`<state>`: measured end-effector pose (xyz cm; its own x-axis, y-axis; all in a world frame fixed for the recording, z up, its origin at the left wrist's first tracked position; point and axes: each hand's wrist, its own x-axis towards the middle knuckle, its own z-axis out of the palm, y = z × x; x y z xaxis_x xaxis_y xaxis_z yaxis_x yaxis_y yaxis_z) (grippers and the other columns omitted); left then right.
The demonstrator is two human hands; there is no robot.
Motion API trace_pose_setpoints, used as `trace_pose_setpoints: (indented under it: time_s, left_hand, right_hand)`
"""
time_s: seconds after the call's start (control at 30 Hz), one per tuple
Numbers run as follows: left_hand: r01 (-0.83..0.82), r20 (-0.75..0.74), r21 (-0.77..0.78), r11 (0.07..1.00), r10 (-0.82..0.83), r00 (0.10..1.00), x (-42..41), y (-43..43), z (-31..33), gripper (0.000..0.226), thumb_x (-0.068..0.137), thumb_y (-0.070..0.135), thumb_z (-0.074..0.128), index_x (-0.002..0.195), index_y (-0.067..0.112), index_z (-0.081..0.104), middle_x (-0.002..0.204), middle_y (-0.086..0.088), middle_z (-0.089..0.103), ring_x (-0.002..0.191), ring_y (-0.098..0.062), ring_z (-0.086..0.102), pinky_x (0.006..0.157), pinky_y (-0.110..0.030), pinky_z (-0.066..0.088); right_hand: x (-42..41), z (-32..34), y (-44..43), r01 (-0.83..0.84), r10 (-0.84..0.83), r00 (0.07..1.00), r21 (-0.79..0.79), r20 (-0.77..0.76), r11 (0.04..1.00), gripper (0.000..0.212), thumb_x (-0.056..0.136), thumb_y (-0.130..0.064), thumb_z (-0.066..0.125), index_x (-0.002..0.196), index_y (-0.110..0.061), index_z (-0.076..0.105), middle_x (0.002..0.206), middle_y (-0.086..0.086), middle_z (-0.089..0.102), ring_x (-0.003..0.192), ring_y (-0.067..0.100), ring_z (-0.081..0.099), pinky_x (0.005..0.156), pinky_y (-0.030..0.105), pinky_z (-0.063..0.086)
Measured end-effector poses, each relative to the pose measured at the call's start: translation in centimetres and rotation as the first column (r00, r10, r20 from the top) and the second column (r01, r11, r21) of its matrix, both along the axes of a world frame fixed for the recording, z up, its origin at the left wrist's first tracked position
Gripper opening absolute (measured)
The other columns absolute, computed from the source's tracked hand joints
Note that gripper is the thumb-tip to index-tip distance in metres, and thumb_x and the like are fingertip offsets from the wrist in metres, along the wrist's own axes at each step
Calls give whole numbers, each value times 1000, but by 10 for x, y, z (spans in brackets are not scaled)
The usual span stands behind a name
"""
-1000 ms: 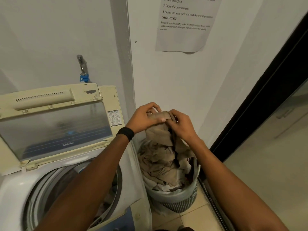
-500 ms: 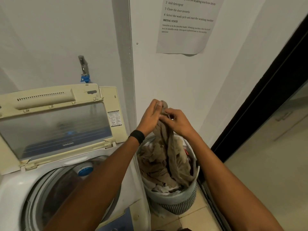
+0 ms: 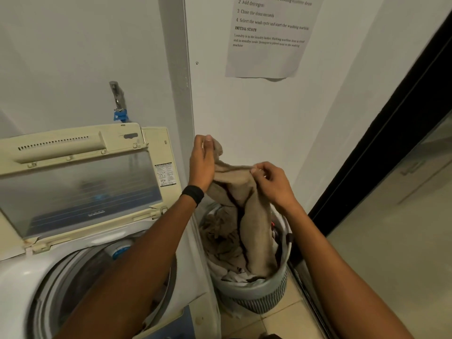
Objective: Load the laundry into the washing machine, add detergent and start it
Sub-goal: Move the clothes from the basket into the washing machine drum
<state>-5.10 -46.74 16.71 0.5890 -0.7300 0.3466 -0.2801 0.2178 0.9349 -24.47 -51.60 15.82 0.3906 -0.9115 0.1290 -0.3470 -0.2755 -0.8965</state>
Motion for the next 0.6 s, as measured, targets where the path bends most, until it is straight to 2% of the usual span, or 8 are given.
trace_pose_setpoints:
  time_s: [0.1,0.17,0.2,0.33,0.4,0.5,0.53,0.6]
  left_hand:
    - [181,-13,87,980,-181,983,-20,3,-3,47,107,56,33,106,15,56,92,6,63,82,-9,60,78,-23,47]
    - [282,16,115,952,-286,958,-33,5,-9,42,107,50,39,112,13,59,100,6,65,92,-6,62,83,-20,49]
    - [295,19,101,950,-298,954,-39,6,-11,39,107,46,43,109,11,60,97,6,65,89,-6,62,81,-21,50]
    - [136,-65,15,991,-135,989,-39,4,-8,39,108,40,47,84,10,54,73,4,52,69,-9,49,70,-27,43]
    - [51,-114,12,999,-50,992,-26,0,-4,42,107,47,45,78,17,48,69,-1,44,66,-15,43,67,-34,39]
    - [-31,-134,40,999,36,990,-10,-3,7,42,107,49,43,76,22,44,68,0,40,65,-14,40,66,-33,37]
    - [-47,-134,39,998,51,990,-7,-3,9,41,108,47,43,76,22,43,67,3,40,63,-13,39,66,-32,37]
    - [-36,-144,25,999,39,989,-4,-1,9,40,109,44,42,78,18,44,61,7,43,58,-11,40,62,-30,37]
  right_hand:
    - [17,20,-2,88,-74,986,-93,150,992,18,95,-35,70,89,-18,73,82,-7,72,75,5,65,70,21,51]
    - [29,29,0,77,-61,989,-112,137,991,18,94,-36,70,86,-20,71,79,-7,71,73,5,65,68,22,51]
    - [33,31,1,70,-56,992,-118,113,991,19,93,-38,70,86,-21,70,80,-8,71,71,4,64,67,22,51]
    - [30,21,7,63,-58,997,-88,58,994,33,90,-55,69,91,-23,61,73,-10,65,61,3,56,59,21,47]
    - [20,7,11,-84,83,996,-22,-21,996,36,93,-58,64,94,-23,60,61,-10,56,53,4,49,54,21,41]
    - [3,-23,15,-322,319,928,18,-191,947,50,100,-51,58,83,-3,55,64,-3,44,58,8,43,60,24,36]
    - [0,-31,14,-324,320,928,11,-189,946,53,102,-48,55,81,0,52,67,0,44,61,9,44,62,27,37]
    - [-4,-31,14,-191,189,978,-17,-86,981,46,105,-40,53,76,-4,48,68,-1,44,63,9,44,63,29,36]
